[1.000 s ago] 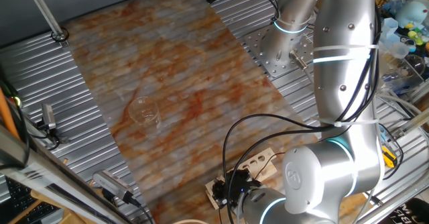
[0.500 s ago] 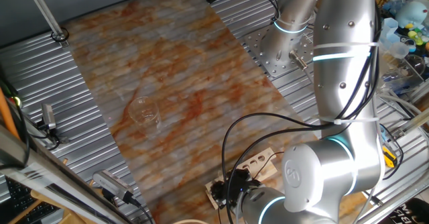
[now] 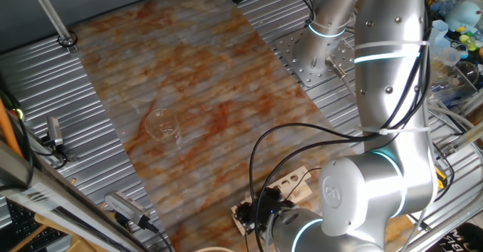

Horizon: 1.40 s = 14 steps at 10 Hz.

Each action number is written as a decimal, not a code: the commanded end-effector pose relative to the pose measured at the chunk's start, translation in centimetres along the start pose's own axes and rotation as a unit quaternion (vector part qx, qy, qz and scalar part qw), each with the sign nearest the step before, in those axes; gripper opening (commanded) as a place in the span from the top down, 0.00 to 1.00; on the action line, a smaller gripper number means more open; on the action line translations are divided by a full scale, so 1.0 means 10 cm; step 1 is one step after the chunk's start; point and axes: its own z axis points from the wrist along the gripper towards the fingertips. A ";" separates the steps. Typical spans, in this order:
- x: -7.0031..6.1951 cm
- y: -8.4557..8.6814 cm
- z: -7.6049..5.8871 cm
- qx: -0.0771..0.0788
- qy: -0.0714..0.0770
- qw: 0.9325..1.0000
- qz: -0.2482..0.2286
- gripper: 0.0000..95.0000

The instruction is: Pour out the test tube

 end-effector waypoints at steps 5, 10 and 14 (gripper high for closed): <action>0.20 -0.01 -0.19 0.007 0.001 1.000 0.001 0.60; 0.50 -0.01 -0.28 0.010 -0.013 1.000 -0.002 0.60; 0.80 0.02 -0.33 0.013 -0.030 0.999 0.005 0.60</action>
